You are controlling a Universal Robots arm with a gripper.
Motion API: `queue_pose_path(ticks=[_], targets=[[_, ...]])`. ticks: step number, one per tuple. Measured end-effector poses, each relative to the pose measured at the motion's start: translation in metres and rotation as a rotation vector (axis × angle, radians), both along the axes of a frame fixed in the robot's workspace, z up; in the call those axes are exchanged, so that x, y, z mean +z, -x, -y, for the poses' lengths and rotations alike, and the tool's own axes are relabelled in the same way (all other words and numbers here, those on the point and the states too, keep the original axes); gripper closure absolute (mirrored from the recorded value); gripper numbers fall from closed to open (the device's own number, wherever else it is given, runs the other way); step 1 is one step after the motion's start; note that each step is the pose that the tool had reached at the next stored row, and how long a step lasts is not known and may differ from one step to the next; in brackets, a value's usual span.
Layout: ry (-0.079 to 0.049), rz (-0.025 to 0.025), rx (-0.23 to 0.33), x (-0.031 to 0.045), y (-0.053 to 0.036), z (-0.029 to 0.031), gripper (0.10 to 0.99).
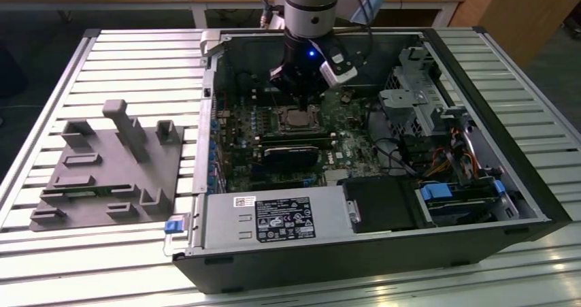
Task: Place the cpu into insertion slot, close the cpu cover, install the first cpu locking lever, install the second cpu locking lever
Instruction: 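Install the first cpu locking lever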
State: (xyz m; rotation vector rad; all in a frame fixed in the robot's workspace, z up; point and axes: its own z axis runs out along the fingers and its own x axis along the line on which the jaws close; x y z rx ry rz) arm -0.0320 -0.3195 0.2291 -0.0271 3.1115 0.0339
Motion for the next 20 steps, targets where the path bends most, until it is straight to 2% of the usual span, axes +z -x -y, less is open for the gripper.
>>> queue_pose_path(ticks=[10,20], targets=[[0.0,0.0,0.0,0.0011,0.0022,0.0,0.98],[0.0,0.0002,0.0,0.0011,0.0158,0.0,0.98]])
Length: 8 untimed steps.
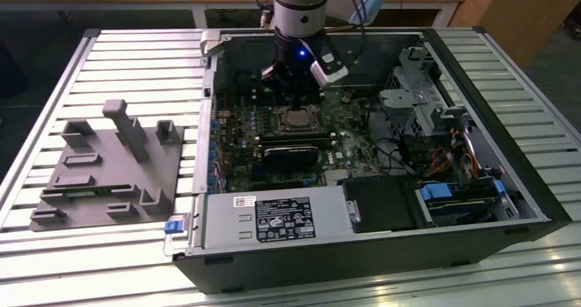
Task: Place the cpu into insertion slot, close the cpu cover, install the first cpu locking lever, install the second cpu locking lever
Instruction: 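Install the first cpu locking lever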
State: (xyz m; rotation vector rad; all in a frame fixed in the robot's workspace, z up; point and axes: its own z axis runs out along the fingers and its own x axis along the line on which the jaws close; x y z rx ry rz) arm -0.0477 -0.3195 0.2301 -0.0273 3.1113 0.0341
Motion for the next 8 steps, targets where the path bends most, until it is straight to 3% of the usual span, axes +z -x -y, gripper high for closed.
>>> queue_pose_path(ticks=[8], targets=[[0.0,0.0006,0.0,0.0,0.019,0.0,0.98]])
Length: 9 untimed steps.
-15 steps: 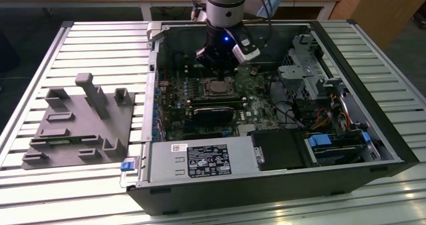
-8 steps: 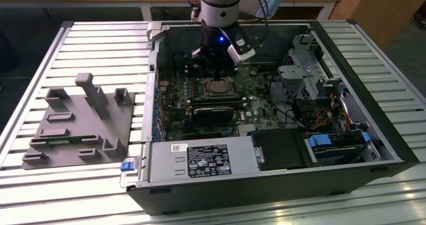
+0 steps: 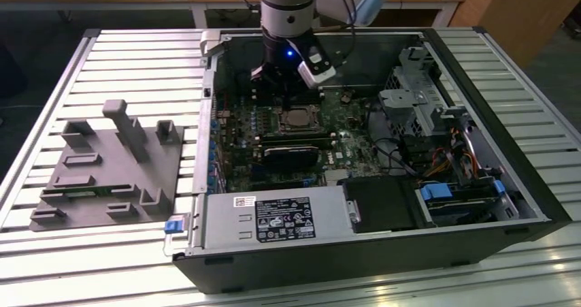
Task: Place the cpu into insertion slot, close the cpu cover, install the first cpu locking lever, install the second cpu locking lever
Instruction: 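Install the first cpu locking lever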
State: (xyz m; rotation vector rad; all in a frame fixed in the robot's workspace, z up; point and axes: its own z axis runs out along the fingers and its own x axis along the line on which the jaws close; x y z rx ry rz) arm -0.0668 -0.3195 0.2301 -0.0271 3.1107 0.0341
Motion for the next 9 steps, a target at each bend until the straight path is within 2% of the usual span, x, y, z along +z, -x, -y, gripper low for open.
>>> queue_pose_path(ticks=[9], targets=[[0.0,0.0009,0.0,0.0,0.0235,0.0,0.98]])
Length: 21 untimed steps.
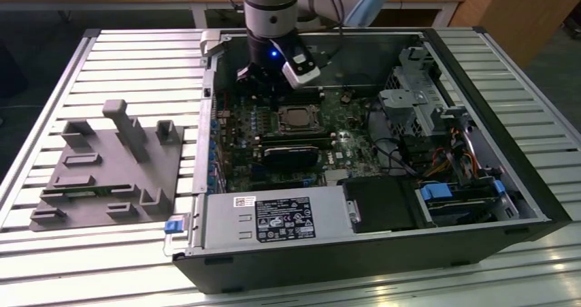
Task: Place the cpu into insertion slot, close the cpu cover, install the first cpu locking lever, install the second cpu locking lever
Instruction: 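Install the first cpu locking lever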
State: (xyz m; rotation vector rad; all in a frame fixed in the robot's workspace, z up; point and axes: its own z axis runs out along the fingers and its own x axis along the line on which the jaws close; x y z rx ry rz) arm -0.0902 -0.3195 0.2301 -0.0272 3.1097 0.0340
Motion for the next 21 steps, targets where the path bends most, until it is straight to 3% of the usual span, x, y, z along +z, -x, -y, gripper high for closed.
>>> queue_pose_path(ticks=[3,6,10,17,18,21], targets=[[-0.006,0.0,0.0,-0.0001,0.0064,0.0,0.98],[-0.041,0.0002,0.0,-0.0001,0.011,0.0,0.98],[-0.1,0.0,0.0,-0.0001,0.0158,0.0001,0.98],[-0.227,0.0001,0.0,-0.0001,0.0199,0.0005,0.98],[-0.237,0.0001,0.0,-0.0001,0.02,0.0005,0.98],[-0.237,0.0,0.0,-0.0001,0.02,0.0005,0.98]])
